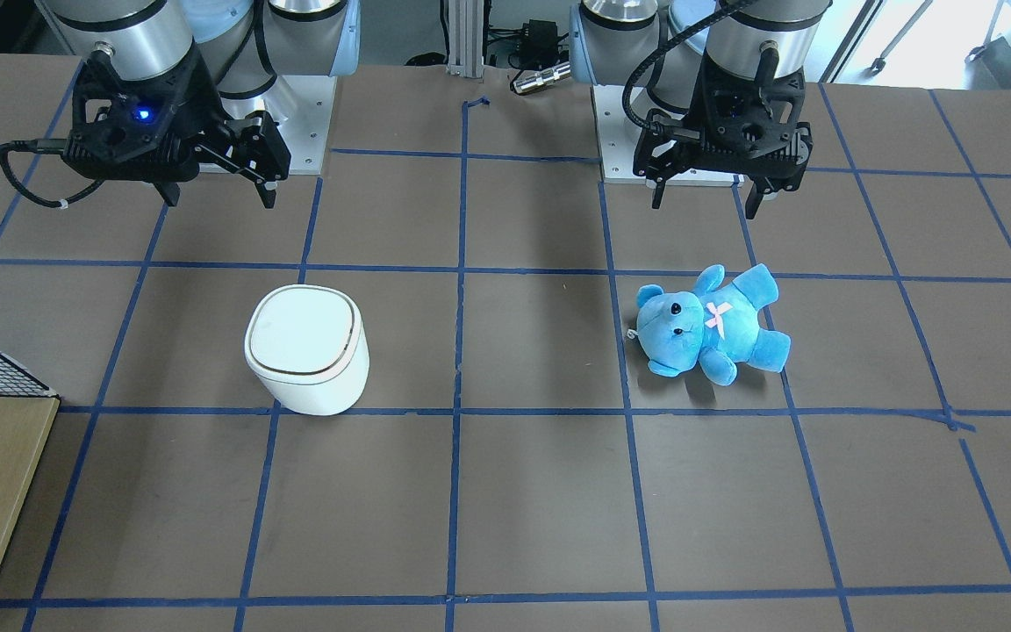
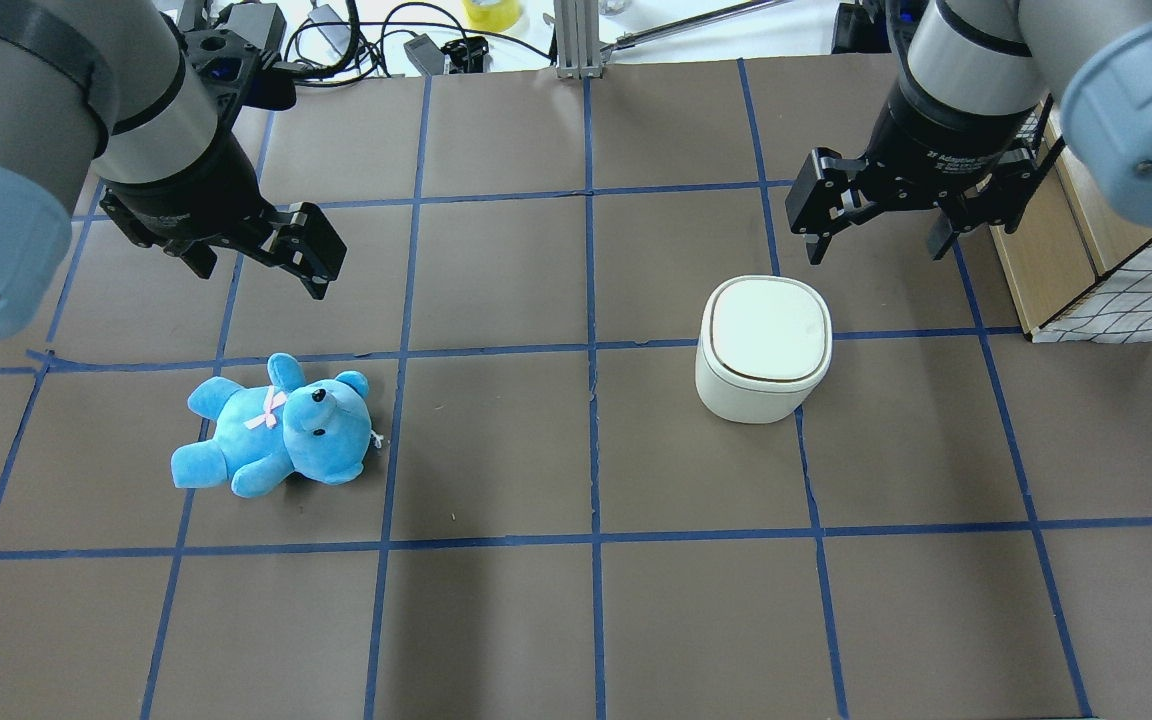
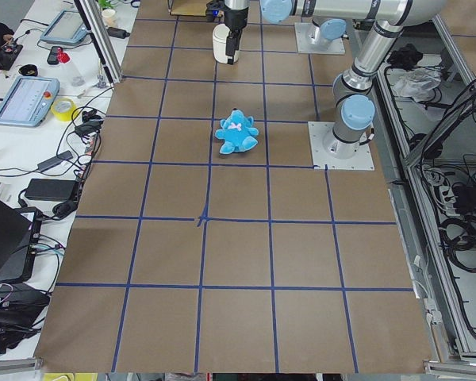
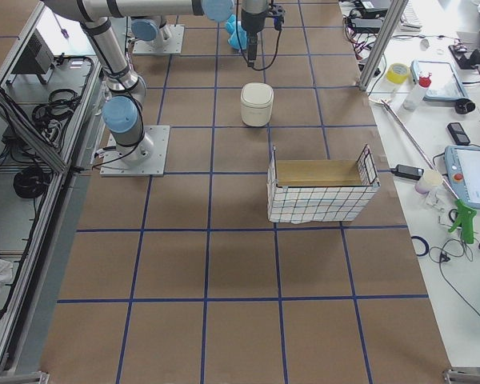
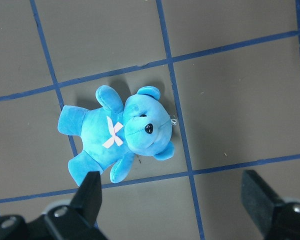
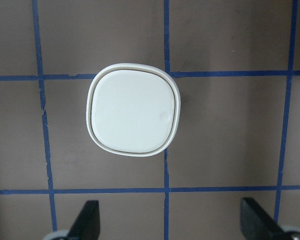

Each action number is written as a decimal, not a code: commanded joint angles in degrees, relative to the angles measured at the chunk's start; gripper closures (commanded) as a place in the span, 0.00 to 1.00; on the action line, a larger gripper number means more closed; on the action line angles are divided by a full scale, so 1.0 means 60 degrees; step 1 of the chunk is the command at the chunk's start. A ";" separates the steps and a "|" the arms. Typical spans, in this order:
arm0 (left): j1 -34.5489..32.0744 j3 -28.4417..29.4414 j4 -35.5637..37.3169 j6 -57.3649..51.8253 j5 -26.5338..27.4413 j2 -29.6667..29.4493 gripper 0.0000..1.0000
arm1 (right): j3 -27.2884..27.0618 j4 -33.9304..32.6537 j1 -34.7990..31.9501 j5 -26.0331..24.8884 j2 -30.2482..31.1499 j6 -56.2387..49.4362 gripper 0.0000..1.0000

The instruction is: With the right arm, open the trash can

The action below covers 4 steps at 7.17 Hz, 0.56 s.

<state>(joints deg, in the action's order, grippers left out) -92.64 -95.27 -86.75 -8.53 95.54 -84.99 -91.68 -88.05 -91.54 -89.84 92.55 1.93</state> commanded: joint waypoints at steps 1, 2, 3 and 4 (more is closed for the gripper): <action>0.0000 0.0000 0.0000 0.0000 0.0000 0.0000 0.00 | 0.0002 0.0026 0.0022 -0.0042 0.0000 0.0000 0.00; 0.0000 0.0000 0.0000 0.0000 0.0000 0.0000 0.00 | 0.0002 0.0011 0.0022 -0.0042 0.0000 0.0000 0.00; 0.0000 0.0000 0.0000 0.0000 0.0000 0.0000 0.00 | 0.0002 0.0026 0.0022 -0.0085 0.0000 -0.0015 0.00; 0.0000 0.0000 0.0000 0.0000 0.0000 0.0000 0.00 | 0.0002 0.0011 0.0022 -0.0086 0.0000 0.0000 0.00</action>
